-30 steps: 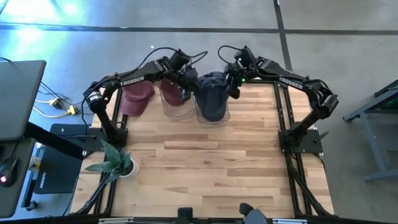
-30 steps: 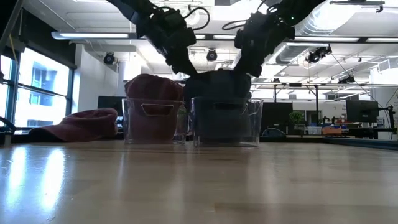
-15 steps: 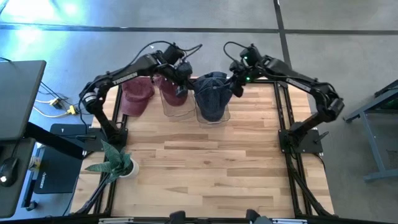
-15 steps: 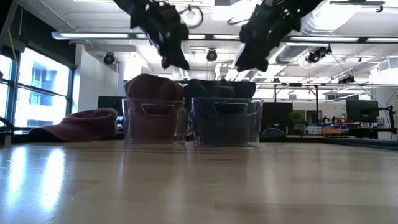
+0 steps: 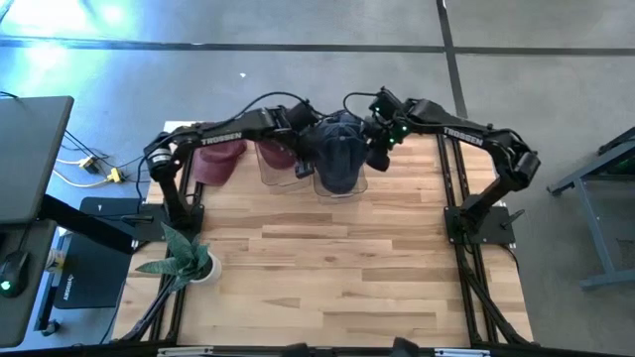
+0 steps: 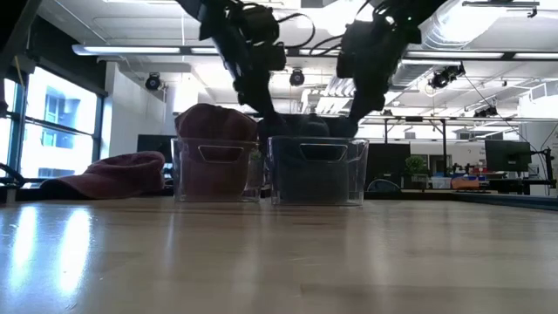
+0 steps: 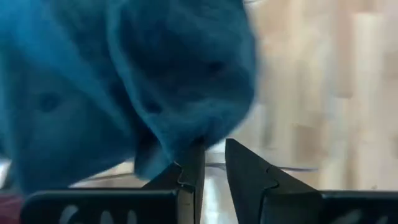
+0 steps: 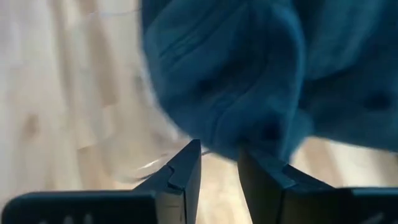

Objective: Pick & Place hat
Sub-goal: Put the blue cap into the right bin, then put the red cap into the left bin

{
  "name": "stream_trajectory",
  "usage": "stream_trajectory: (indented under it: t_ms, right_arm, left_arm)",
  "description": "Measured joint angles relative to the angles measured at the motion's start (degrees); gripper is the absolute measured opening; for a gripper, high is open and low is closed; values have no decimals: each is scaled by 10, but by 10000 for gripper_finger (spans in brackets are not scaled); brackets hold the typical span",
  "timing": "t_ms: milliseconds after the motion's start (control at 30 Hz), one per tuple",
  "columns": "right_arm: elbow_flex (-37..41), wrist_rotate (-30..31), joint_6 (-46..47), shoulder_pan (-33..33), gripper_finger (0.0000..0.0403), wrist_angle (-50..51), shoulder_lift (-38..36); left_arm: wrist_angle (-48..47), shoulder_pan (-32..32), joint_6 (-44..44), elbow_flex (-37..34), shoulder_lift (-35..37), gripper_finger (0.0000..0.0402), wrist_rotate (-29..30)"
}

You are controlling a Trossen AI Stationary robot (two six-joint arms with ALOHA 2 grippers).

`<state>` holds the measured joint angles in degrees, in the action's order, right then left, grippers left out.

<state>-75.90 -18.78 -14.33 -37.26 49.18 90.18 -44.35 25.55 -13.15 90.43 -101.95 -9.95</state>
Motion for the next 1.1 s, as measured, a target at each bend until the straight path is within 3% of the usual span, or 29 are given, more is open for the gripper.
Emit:
stream_trajectory:
  t_ms: [133, 233, 433, 633, 733, 933, 1100]
  right_arm:
    - [0, 39, 26, 0, 94, -32, -1]
    - [0, 38, 31, 0, 94, -26, -12]
    - [0, 34, 53, 0, 94, -17, -53]
    - [0, 33, 51, 0, 94, -67, -76]
    - [0, 31, 50, 0, 94, -88, -74]
    - [0, 14, 37, 0, 94, -111, -69]
    - [0, 13, 21, 0, 94, -111, -69]
  left_arm:
    - [16, 3, 33, -1, -8, 59, 84]
    - [24, 4, 47, -1, -11, 59, 107]
    - [-3, -1, 60, 0, 26, 59, 103]
    - [-37, -9, 128, 0, 84, 60, 56]
    - [-80, -8, 150, 0, 116, 60, 51]
    - [-235, 4, 155, 0, 160, 60, 140]
    - [-367, 94, 219, -1, 159, 75, 158]
